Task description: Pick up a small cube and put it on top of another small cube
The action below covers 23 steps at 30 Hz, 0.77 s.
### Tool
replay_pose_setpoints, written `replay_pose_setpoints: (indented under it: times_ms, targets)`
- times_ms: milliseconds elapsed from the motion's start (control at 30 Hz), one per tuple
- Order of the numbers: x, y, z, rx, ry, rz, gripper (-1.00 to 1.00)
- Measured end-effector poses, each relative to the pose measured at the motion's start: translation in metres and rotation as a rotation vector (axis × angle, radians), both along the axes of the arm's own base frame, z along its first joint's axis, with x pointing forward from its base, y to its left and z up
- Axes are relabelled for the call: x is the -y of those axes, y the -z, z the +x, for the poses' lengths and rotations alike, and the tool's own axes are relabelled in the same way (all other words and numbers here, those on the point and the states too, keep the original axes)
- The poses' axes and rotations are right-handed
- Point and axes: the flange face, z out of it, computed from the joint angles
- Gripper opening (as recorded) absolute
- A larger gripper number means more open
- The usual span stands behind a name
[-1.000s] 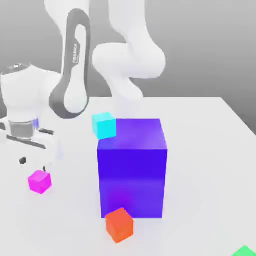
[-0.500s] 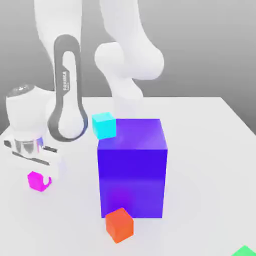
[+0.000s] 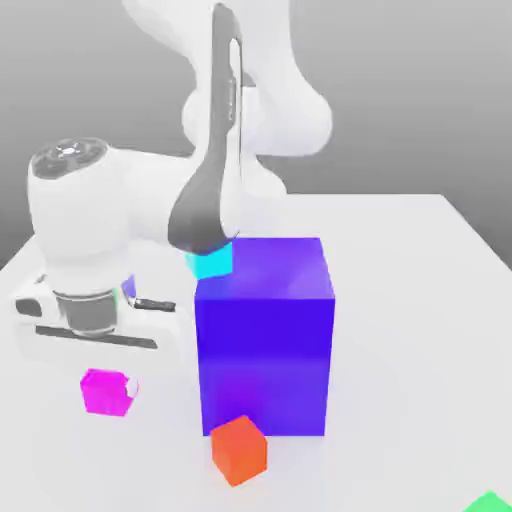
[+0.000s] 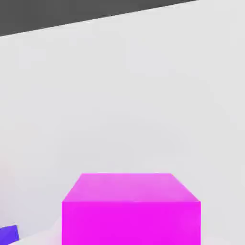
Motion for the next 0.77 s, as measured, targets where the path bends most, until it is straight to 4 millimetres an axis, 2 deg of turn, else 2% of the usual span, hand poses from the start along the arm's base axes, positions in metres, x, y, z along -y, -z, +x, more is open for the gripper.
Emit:
replay_pose_setpoints:
  times_ms: [100, 200, 367, 433, 467, 633, 667, 700, 767]
  targets:
    - [-0.073, -0.003, 0.036, 0.003, -0.116, -0.004, -1.00]
    - [-0.147, -0.006, 0.057, 0.010, -0.219, -0.002, -1.00]
    - [-0.272, -0.010, 0.067, 0.025, -0.368, 0.015, -1.00]
    - [-0.321, 0.013, 0.069, 0.032, -0.425, 0.022, -1.00]
    - [-0.338, 0.029, 0.068, 0.034, -0.443, 0.024, 1.00]
    - [-0.338, 0.029, 0.068, 0.034, -0.443, 0.024, 1.00]
    - [-0.346, 0.038, 0.067, 0.035, -0.452, 0.025, 1.00]
    - [-0.350, 0.033, 0.067, 0.036, -0.456, 0.025, 1.00]
    - [-0.353, 0.007, 0.068, 0.037, -0.459, 0.025, 1.00]
